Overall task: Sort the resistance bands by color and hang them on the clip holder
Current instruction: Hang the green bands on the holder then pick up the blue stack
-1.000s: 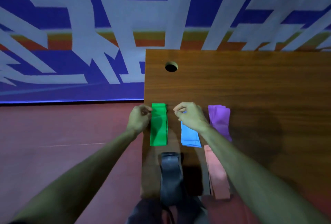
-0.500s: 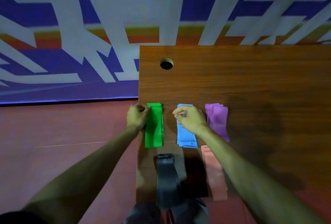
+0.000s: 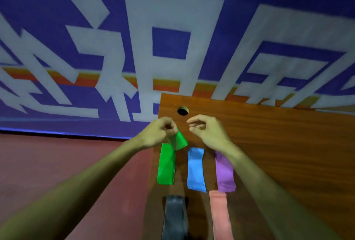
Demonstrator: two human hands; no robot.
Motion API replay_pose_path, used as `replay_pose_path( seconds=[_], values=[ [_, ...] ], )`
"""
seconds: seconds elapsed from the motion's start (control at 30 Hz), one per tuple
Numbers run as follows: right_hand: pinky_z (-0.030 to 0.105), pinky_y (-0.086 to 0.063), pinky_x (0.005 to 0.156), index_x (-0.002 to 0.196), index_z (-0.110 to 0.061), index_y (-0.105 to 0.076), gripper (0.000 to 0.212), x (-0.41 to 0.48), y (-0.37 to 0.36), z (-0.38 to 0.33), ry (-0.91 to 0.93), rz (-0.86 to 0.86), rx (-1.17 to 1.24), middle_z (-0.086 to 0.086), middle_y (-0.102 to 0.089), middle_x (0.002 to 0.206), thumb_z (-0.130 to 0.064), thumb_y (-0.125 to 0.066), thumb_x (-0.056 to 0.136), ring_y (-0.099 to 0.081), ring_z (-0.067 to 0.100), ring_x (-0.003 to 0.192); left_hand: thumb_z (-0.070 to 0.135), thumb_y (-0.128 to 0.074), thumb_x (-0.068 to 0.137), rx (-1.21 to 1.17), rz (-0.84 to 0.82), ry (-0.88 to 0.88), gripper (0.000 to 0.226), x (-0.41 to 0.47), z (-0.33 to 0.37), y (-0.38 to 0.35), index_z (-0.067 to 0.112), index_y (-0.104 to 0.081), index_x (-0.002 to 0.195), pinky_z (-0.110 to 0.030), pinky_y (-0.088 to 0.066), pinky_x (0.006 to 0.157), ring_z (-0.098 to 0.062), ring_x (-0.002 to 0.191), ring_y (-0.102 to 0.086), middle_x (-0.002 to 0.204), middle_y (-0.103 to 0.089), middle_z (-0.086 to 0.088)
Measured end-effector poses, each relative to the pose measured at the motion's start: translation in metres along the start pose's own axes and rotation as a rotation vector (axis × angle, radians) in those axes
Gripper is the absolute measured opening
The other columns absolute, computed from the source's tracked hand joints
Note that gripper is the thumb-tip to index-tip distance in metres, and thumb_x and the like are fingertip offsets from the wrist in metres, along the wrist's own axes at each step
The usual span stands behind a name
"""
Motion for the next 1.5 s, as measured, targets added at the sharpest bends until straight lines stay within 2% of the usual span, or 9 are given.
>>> replay_pose_path(
  seconds=[0.17,0.3,0.53,0.77,0.87,1.0,1.1,1.33,1.5],
  values=[
    [0.015,-0.051,0.071,0.116,-0.005,-0.063,0.025,-0.001,0.049,-0.042,0.032,0.021,0.295,0.005,-0.067,0.108,0.0,-0.055,0.093,-0.062,0.01,0.097,0.01,-0.058,0.093,0.109,0.027,-0.228,0.02,0.014,0.089,0.031,0.024,-0.054,0.08,-0.014,-0.04,0.067,0.001,0.068,-0.05,0.076,-0.056,0.009],
    [0.018,-0.05,0.085,0.125,-0.013,-0.059,0.031,-0.001,0.09,-0.057,0.095,-0.032,0.22,0.002,-0.063,0.12,-0.005,-0.05,0.097,-0.06,0.009,0.108,0.009,-0.055,0.094,0.147,0.023,-0.349,0.009,0.025,0.151,0.044,0.017,-0.058,0.09,-0.029,-0.044,0.076,-0.008,0.079,-0.053,0.083,-0.059,0.003],
    [0.023,-0.05,0.095,0.127,-0.02,-0.056,0.031,0.005,0.163,-0.089,0.265,-0.059,0.214,-0.002,-0.063,0.122,-0.011,-0.048,0.099,-0.059,0.008,0.113,0.013,-0.059,0.092,0.25,0.014,-0.493,0.01,0.034,0.263,0.049,0.01,-0.066,0.098,-0.017,-0.048,0.077,0.0,0.081,-0.06,0.086,-0.066,0.005],
    [0.02,-0.051,0.089,0.115,-0.015,-0.065,0.026,0.003,0.239,-0.107,0.448,-0.032,0.358,0.002,-0.07,0.112,-0.007,-0.059,0.091,-0.064,0.01,0.106,0.017,-0.06,0.092,0.471,-0.007,-0.545,0.014,0.048,0.358,0.043,0.012,-0.07,0.101,-0.025,-0.049,0.079,-0.014,0.088,-0.064,0.093,-0.071,-0.003],
    [0.025,-0.051,0.089,0.11,-0.007,-0.067,0.028,0.007,0.27,-0.111,0.517,-0.039,0.415,0.01,-0.071,0.106,-0.017,-0.06,0.085,-0.066,0.018,0.101,0.016,-0.06,0.092,0.433,0.014,-0.545,0.013,0.054,0.385,0.041,0.012,-0.07,0.1,-0.025,-0.051,0.081,-0.014,0.087,-0.065,0.093,-0.072,-0.004],
    [0.017,-0.05,0.066,0.108,0.005,-0.062,0.037,0.009,0.301,-0.125,0.535,-0.076,0.67,0.012,-0.066,0.089,-0.018,-0.06,0.08,-0.064,0.011,0.075,0.014,-0.062,0.09,0.291,0.067,-0.535,0.008,0.064,0.413,0.047,0.015,-0.07,0.092,-0.029,-0.051,0.082,-0.008,0.082,-0.061,0.088,-0.071,-0.007],
    [0.02,-0.052,0.07,0.106,0.007,-0.063,0.032,0.012,0.321,-0.142,0.56,-0.033,0.779,0.016,-0.067,0.092,-0.018,-0.063,0.085,-0.064,0.017,0.08,0.01,-0.063,0.09,0.225,0.103,-0.542,0.009,0.067,0.43,0.055,0.012,-0.07,0.094,-0.021,-0.052,0.081,-0.005,0.082,-0.064,0.089,-0.072,-0.004],
    [0.028,-0.052,0.078,0.088,-0.01,-0.074,0.007,0.016,0.368,-0.177,0.596,0.193,0.416,0.004,-0.072,0.082,-0.01,-0.068,0.085,-0.064,0.011,0.078,0.009,-0.06,0.09,0.107,0.166,-0.566,0.014,0.071,0.462,0.07,0.006,-0.07,0.099,-0.017,-0.054,0.073,-0.009,0.082,-0.067,0.093,-0.072,-0.009],
    [0.023,-0.051,0.071,0.088,-0.007,-0.073,0.007,0.013,0.394,-0.199,0.602,0.205,0.358,0.007,-0.07,0.08,-0.009,-0.067,0.085,-0.062,0.01,0.074,0.013,-0.063,0.089,0.192,0.164,-0.532,0.02,0.077,0.473,0.08,0.0,-0.07,0.102,-0.038,-0.054,0.087,-0.022,0.087,-0.065,0.099,-0.071,-0.02]
  ],
)
Point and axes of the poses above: each hand's wrist, its own x-axis towards the middle knuckle, its own y-axis out of the back of the hand, z = x × y, the point moved 4 cm from there along x, towards the middle knuckle
